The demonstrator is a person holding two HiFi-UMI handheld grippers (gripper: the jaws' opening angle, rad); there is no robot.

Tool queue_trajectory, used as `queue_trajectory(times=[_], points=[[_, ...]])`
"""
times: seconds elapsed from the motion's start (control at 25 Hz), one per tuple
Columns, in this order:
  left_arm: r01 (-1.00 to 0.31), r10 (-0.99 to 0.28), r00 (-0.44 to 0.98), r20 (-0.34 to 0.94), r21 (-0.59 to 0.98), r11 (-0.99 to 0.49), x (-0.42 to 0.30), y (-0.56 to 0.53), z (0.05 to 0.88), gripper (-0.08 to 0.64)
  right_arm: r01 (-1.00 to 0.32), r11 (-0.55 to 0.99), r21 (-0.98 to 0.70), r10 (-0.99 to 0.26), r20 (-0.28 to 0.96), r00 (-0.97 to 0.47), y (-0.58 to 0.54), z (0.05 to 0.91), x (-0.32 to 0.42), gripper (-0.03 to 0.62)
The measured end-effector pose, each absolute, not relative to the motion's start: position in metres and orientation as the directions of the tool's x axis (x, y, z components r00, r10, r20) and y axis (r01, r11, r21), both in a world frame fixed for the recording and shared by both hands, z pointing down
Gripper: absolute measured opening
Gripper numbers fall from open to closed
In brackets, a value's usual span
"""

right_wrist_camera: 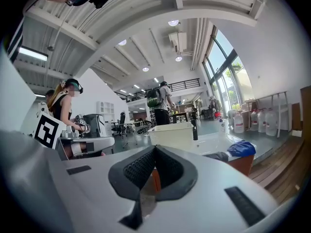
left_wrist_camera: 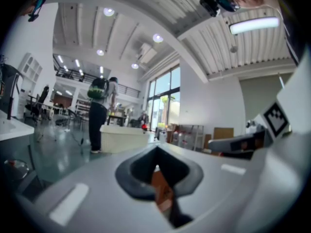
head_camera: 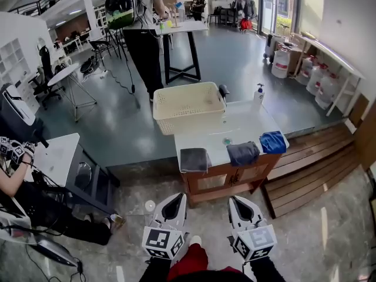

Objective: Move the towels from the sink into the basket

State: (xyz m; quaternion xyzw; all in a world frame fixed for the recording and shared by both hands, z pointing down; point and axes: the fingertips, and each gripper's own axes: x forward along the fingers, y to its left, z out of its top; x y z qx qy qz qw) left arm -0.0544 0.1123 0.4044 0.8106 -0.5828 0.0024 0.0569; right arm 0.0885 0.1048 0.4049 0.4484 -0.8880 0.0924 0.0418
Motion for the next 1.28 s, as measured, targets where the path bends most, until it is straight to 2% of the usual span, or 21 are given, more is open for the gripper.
queue_trajectory(times=[0.8,1.28], points=[[-0.907,-0.899,0.420,0.121,0.095,-0.411,-0.114,-0.017,0.422,0.023,-0.846,0.520,-0.119,-0.820,0.208,-0.534,-0.013,0.410,0.016,0.008],[-0.886,-0.869,0.464,0.171,0.093,-0.455,-0.116,-0.042,0.437,0.092,-0.867,0.488,-0.100,-0.834,0.240,-0.497,-0.030,0.417,0.012,0.008]])
